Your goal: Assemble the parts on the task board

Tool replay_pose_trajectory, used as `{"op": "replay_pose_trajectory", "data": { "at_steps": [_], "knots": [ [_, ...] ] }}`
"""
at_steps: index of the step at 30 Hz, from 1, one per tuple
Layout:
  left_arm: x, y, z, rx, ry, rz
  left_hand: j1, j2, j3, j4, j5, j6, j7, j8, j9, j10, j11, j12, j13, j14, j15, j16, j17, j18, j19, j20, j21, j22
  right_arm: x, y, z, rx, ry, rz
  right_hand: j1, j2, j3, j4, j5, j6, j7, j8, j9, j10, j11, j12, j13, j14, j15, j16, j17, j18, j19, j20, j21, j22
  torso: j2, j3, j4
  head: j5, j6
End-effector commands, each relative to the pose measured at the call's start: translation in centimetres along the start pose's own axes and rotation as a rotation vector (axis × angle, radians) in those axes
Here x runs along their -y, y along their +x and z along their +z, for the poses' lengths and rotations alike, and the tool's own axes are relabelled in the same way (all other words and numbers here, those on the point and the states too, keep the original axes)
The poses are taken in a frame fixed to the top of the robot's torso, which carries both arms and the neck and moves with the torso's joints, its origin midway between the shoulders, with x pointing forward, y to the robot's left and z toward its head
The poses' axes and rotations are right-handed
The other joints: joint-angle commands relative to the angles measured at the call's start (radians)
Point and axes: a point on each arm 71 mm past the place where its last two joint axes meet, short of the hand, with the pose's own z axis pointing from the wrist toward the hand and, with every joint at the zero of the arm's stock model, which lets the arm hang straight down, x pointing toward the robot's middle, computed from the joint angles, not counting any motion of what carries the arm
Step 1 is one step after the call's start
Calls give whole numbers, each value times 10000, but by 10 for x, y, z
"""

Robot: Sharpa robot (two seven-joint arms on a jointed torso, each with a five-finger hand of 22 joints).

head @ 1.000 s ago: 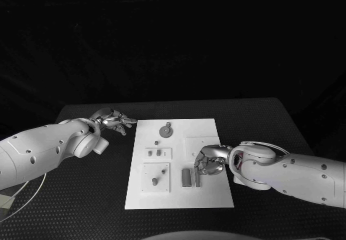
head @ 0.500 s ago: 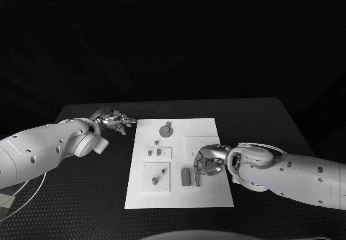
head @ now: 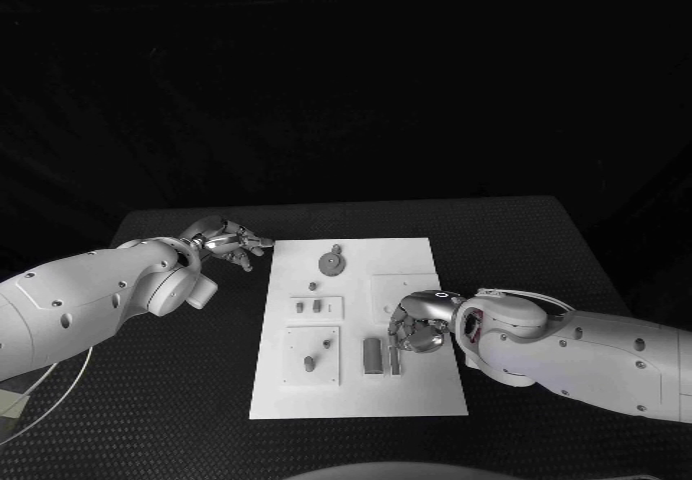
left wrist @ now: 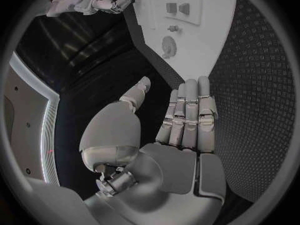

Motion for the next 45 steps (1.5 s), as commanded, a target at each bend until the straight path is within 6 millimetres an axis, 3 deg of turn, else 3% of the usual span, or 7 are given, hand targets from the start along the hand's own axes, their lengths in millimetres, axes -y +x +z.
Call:
{"op": "replay_pose_trajectory", "data": {
  "at_steps": [1,12,23,32,36,39,45],
  "knots": [
    [1,1,0,-105,49,37,-99,9,13,58,11,-67,14,58,-12,-50,32,41,6,27,-29,-65,13,146,46,-7,-41,-13,0,2,-1,86,-26,259,-94,-238,-53,66,1,224,26,91,18,43,-79,43,-18,0,-117,-1,14,158,8,-6,50,167,-1,9,1,-2,-3],
    [3,1,1,-10,216,-11,-101,8,10,59,10,-68,14,58,-14,-51,33,41,6,27,-28,-66,14,146,45,-6,-41,-13,10,-11,-9,1704,20,1934,-187,-832,-36,447,2,-191,105,-73,-60,34,-23,20,-51,10,-93,-31,5,158,74,-67,4,136,-5,2,-4,0,78],
    [7,-1,1,439,704,-656,-3,33,39,6,13,-59,9,68,-18,-32,25,50,11,31,-35,-72,21,149,47,-10,-38,-12,46,-64,-2,3689,525,4237,-134,-1045,-6,671,-4,-621,268,-225,-112,-292,130,-153,-126,-116,50,-256,-83,158,-89,-97,-188,93,-43,-17,-20,-36,369],
    [14,-21,7,1196,922,-1769,126,105,84,-87,18,-46,7,82,-28,4,32,57,14,-46,-13,-222,-34,113,-52,22,-87,-54,103,-112,16,5945,1138,8149,-141,-838,33,577,-9,-988,375,-255,-61,-1164,239,-1439,-1222,-930,156,-1719,-705,153,-1128,268,-1213,-282,-261,-38,-56,-76,1152],
    [18,-33,9,1471,1177,-2716,110,202,184,-211,24,-214,74,9,-84,-140,158,5,-48,-578,286,-1236,-450,-39,-932,276,-131,-528,116,-130,25,6672,1001,8972,-255,-769,38,512,-7,-1084,469,-226,-14,-1608,355,-2085,-1881,-1372,287,-2702,-1116,93,-1705,566,-1901,-633,-360,-33,-85,-17,1571],
    [21,-39,12,1507,1475,-3270,38,321,305,-404,25,-421,10,-46,-110,-834,398,2,-384,-1148,761,-2424,-851,-76,-2007,728,-125,-1227,121,-142,28,6981,706,9382,-667,-385,-392,167,-20,-1392,708,-265,32,-2287,662,-3454,-3128,-2057,671,-4633,-1974,-82,-2757,977,-3057,-1263,-450,-28,-143,29,1862],
    [27,-41,17,1554,1960,-3653,-182,489,319,-731,32,-1029,-307,-237,-148,-2182,273,-18,-1232,-2914,1320,-4348,-1366,-312,-3981,1402,-137,-2603,122,-148,34,7169,374,9988,-956,-68,-585,-58,-17,-1835,891,-297,-52,-2145,1252,-6728,-6481,-3242,1768,-7948,-3244,-499,-4685,1655,-4897,-2236,-509,17,-154,94,2324]
  ]
}}
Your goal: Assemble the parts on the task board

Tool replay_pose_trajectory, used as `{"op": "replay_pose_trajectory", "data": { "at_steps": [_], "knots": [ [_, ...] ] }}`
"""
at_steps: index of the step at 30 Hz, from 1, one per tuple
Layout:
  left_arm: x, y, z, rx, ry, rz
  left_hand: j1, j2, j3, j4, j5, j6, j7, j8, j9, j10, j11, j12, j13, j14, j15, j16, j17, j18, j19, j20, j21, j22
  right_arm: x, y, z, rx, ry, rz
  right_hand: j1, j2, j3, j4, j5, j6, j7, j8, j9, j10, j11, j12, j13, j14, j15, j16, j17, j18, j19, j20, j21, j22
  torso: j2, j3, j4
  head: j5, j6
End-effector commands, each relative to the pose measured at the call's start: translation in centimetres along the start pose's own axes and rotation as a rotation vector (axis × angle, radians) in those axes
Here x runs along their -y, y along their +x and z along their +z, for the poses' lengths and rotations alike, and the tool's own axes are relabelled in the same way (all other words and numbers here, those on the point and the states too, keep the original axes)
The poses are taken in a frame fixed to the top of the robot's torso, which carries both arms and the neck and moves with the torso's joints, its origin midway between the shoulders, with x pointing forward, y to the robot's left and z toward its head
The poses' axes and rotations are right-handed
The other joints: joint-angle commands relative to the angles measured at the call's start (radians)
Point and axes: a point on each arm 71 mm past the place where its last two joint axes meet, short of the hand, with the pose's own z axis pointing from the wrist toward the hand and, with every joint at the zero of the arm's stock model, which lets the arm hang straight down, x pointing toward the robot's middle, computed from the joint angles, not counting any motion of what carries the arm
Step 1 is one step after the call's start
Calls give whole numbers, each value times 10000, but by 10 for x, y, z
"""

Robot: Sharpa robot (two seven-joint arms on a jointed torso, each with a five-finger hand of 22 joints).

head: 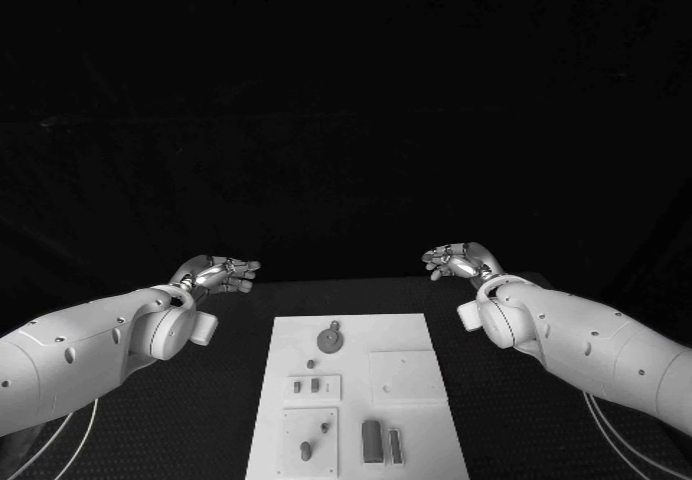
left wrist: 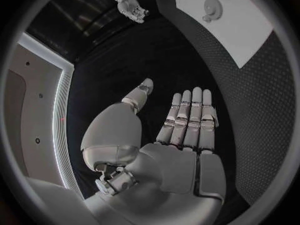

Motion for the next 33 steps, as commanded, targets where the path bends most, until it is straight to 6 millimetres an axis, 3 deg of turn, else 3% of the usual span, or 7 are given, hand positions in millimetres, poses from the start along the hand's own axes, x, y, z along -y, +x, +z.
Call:
{"op": "replay_pose_trajectory", "data": {
  "at_steps": [1,4,15,16,17,21,33],
  "knots": [
    [8,4,4,-117,773,-963,-74,76,-19,-100,22,-219,-122,-80,-15,-388,-122,-10,-288,-633,67,-553,-170,-126,-584,201,-37,-442,2,10,0,-714,-296,1190,-33,97,-106,-29,-11,-180,-16,-75,-105,151,169,-921,-1060,-447,396,-1048,-377,-188,-656,224,-579,-284,-95,36,-27,63,306],
    [11,8,6,-238,945,-1101,-161,69,-86,-139,9,-521,-296,-182,-34,-858,-298,-10,-566,-1186,27,-976,-330,-126,-1114,442,-46,-826,3,16,0,-1080,-378,1366,-325,110,-376,99,-13,-653,-28,-249,-320,-480,433,-2125,-2259,-2243,1069,-2653,-1125,-516,-1960,539,-1611,-769,-122,42,-36,89,488],
    [17,25,13,-591,1331,-1095,-585,120,-386,-50,1,-1227,-595,-301,16,-1813,-529,-12,-1202,-1689,178,-1441,-443,-126,-1726,710,-4,-1569,7,27,-4,-1628,-416,1567,-991,74,-1289,434,-5,-1171,-41,-269,-609,-556,529,-3087,-3689,-2746,1172,-3378,-1683,-635,-2656,721,-2313,-934,-126,127,7,162,713],
    [13,23,12,-408,902,-892,-9393,708,-4308,2432,-550,-7563,-1616,-2661,-4471,-9276,-1536,-652,-2383,-7302,-1469,-5385,-3472,-126,-7513,-492,-648,-9255,8,22,-2,-1170,-173,1262,-9529,364,-6248,2792,-1123,-8642,-1830,-2067,-6035,-9821,-1063,-4144,-6179,-9908,-431,-6670,-5920,-2087,-8135,-1304,-4203,-3971,-126,96,-24,142,686],
    [13,24,12,-405,905,-897,-9393,708,-4308,2432,-550,-7563,-1616,-2661,-4471,-9276,-1536,-652,-2383,-7302,-1469,-5385,-3472,-126,-7513,-492,-648,-9255,8,22,-2,-1167,-176,1268,-9529,364,-6248,2792,-1123,-8642,-1830,-2067,-6035,-9821,-1063,-4144,-6179,-9908,-431,-6670,-5920,-2087,-8135,-1304,-4203,-11034,-131,95,-24,141,681],
    [12,30,9,-347,960,-1006,-9393,708,-4308,2432,-550,-7563,-1616,-2661,-4471,-9276,-1536,-652,-2383,-7302,-1469,-5385,-3472,-126,-7513,-492,-648,-9255,7,25,-5,-1100,-232,1384,-9529,364,-6248,2792,-1123,-8642,-1830,-2067,-6035,-9821,-1063,-4144,-6179,-9908,-431,-6670,-5920,-2087,-8135,-1304,-4203,-11034,-249,72,-22,133,558],
    [6,97,-32,431,1376,-2182,-9393,708,-4308,2432,-550,-7563,-1616,-2661,-4471,-9276,-1536,-652,-2383,-7302,-1469,-5385,-3472,-126,-7513,-492,-648,-9255,-8,50,-44,-309,-537,2697,-9529,364,-6248,2792,-1123,-8642,-1830,-2067,-6035,-9821,-1063,-4144,-6179,-9908,-431,-6670,-5920,-2087,-8135,-1304,-4203,-11034,-1110,-95,-6,70,-336]
  ]
}}
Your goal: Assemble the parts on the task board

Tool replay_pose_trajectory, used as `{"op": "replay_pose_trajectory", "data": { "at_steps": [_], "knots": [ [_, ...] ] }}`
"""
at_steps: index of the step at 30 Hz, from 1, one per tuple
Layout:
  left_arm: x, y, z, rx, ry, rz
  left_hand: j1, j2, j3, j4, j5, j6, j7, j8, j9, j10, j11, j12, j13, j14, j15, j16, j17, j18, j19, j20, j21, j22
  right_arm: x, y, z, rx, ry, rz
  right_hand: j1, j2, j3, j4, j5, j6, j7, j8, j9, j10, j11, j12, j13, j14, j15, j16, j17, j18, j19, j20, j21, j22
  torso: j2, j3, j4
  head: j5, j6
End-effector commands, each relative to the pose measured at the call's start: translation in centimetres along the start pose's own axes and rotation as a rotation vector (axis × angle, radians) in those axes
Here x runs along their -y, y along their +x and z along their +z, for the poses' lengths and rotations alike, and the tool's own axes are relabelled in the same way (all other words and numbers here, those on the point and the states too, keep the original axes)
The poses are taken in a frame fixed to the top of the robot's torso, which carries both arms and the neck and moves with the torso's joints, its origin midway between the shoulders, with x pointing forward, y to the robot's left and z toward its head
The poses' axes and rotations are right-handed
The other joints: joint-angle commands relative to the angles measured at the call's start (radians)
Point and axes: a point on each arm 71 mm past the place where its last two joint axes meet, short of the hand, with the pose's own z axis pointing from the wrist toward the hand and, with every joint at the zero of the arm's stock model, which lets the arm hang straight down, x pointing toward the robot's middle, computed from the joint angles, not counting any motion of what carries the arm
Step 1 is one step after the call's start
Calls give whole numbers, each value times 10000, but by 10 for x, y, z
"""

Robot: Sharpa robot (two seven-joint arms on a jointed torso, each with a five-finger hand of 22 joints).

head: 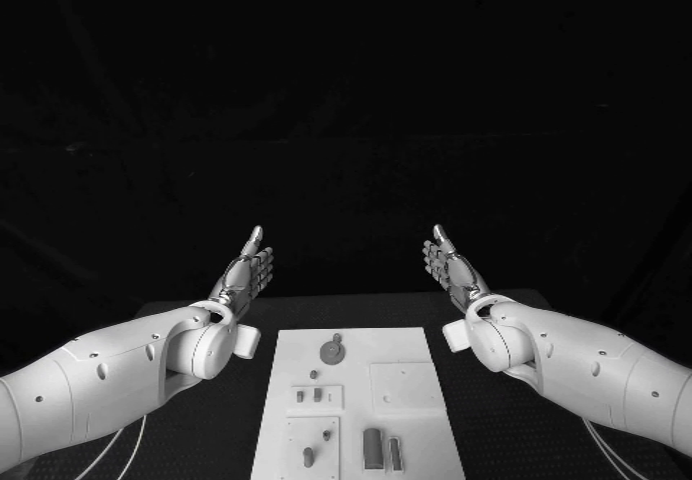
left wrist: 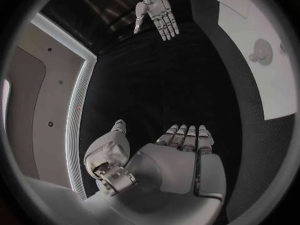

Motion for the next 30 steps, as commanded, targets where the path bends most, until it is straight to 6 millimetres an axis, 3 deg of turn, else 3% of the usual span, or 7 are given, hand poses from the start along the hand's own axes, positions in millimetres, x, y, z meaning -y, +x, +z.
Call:
{"op": "replay_pose_trajectory", "data": {
  "at_steps": [1,7,14,30],
  "knots": [
    [1,13,-14,1404,610,-187,-642,40,-315,148,-84,-459,-76,-194,-326,-542,-73,-77,-85,-424,-106,-293,-222,-77,-426,-92,-86,-559,-4,5,-13,1228,-317,628,-622,20,-371,162,-115,-546,-136,-143,-392,-673,-107,-115,-178,-522,-127,-238,-306,-286,-425,-123,-148,-829,-302,-58,6,-14,-208],
    [0,42,-37,1819,704,-600,-642,40,-315,148,-84,-459,-76,-194,-326,-542,-73,-77,-85,-424,-106,-293,-222,-77,-426,-92,-86,-559,-11,25,-43,1731,-230,1324,-622,20,-371,162,-115,-546,-136,-143,-392,-673,-107,-115,-178,-522,-127,-238,-306,-286,-425,-123,-148,-829,-313,-60,6,-14,-220],
    [1,54,-48,1992,718,-746,-642,40,-315,148,-84,-459,-76,-194,-326,-542,-73,-77,-85,-424,-106,-293,-222,-77,-426,-92,-86,-559,-16,37,-65,2036,-41,1692,-622,20,-371,162,-115,-546,-136,-143,-392,-673,-107,-115,-178,-522,-127,-238,-306,-286,-425,-123,-148,-829,-313,-60,6,-14,-220],
    [1,54,-48,1995,718,-748,-642,40,-315,148,-84,-459,-76,-194,-326,-542,-73,-77,-85,-424,-106,-293,-222,-77,-426,-92,-86,-559,-17,40,-71,2108,20,1773,-622,20,-371,162,-115,-546,-136,-143,-392,-673,-107,-115,-178,-522,-127,-238,-306,-286,-425,-123,-148,-829,-313,-60,6,-14,-220]
  ]
}}
